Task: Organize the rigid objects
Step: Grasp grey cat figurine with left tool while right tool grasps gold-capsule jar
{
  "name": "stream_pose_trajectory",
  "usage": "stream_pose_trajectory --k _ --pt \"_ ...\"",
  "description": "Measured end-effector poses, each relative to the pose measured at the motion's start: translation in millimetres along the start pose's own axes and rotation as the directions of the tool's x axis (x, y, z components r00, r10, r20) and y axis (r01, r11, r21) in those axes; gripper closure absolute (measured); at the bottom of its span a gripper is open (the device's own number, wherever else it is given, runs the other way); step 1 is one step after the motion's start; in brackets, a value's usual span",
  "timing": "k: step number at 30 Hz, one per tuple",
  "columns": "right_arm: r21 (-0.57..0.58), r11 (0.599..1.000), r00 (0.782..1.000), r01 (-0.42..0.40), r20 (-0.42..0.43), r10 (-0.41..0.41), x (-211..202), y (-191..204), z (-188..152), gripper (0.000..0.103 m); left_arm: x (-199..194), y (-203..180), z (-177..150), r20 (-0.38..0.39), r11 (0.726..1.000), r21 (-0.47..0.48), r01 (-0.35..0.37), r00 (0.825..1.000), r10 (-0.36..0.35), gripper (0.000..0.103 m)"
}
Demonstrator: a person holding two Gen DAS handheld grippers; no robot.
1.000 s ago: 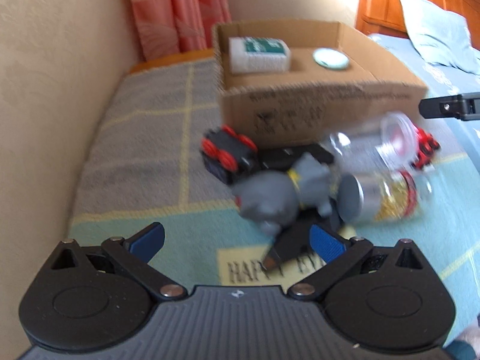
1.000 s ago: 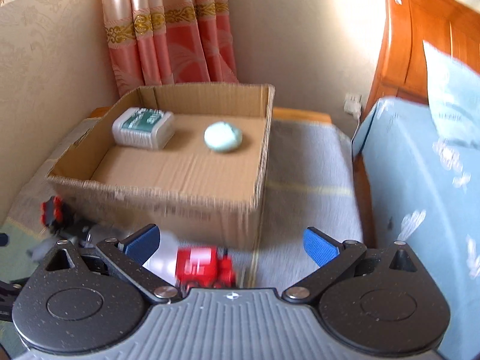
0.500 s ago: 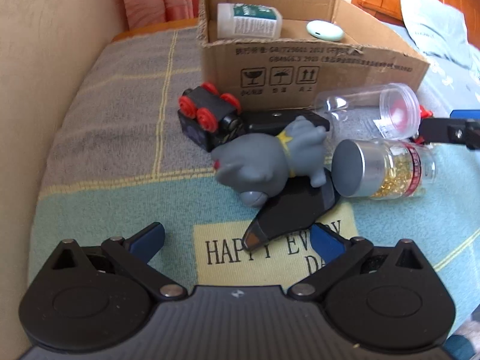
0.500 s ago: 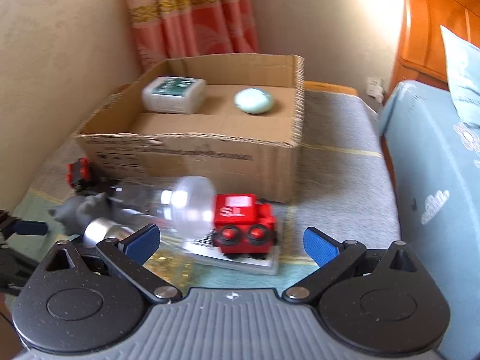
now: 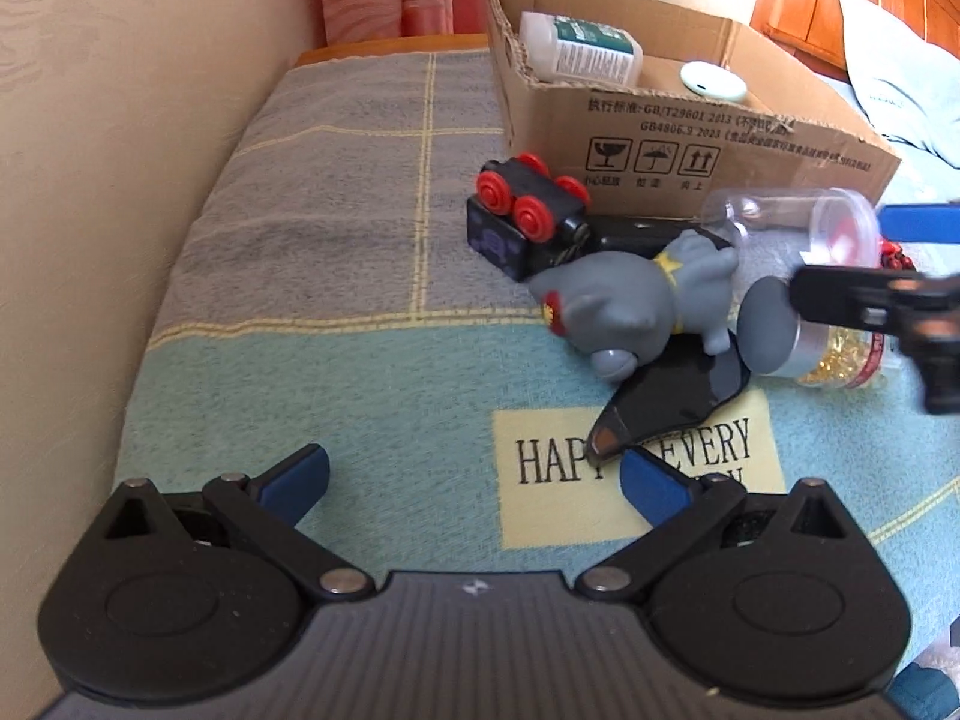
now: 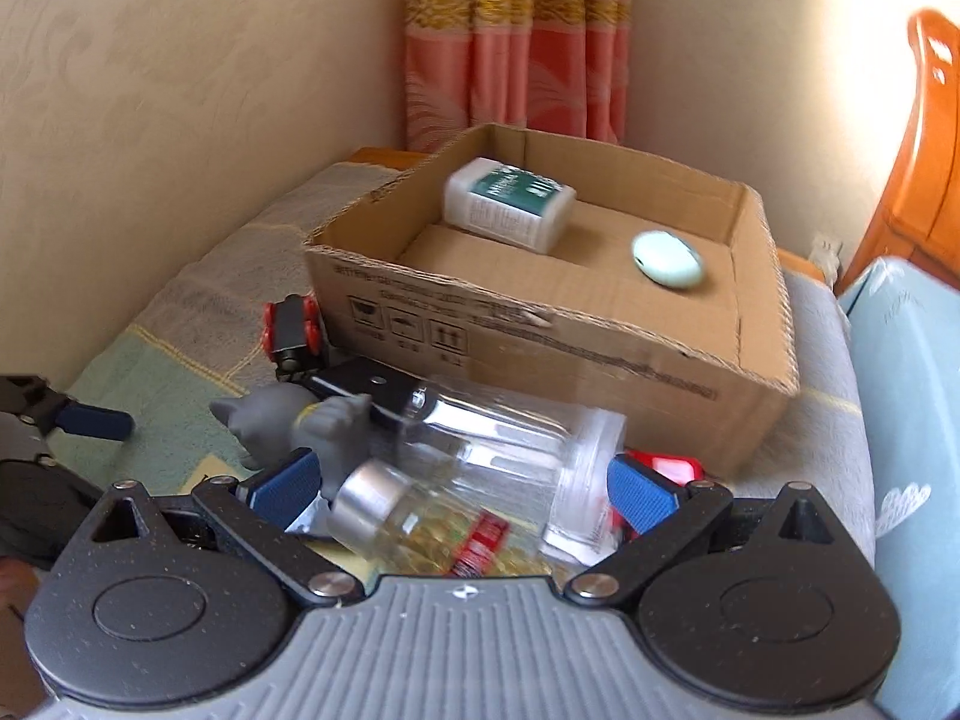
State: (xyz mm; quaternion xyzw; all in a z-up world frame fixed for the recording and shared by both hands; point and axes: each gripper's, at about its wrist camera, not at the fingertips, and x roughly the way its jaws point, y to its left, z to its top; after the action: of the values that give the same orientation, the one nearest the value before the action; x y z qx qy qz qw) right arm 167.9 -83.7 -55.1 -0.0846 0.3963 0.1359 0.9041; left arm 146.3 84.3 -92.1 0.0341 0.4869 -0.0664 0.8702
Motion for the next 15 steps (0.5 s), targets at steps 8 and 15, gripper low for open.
stream_pose_trajectory --k 8,15 --pt "-0.018 0.995 0.995 0.098 -0.020 -0.098 8 7 -6 0.000 -5 3 0 0.018 1.000 -0.014 0.027 0.999 -0.026 0.001" --pt "0.011 0.995 0.993 0.101 -0.061 -0.100 -7 -12 -33 0.000 -9 -6 5 0.043 0.999 -0.005 0.052 0.998 -0.052 0.001"
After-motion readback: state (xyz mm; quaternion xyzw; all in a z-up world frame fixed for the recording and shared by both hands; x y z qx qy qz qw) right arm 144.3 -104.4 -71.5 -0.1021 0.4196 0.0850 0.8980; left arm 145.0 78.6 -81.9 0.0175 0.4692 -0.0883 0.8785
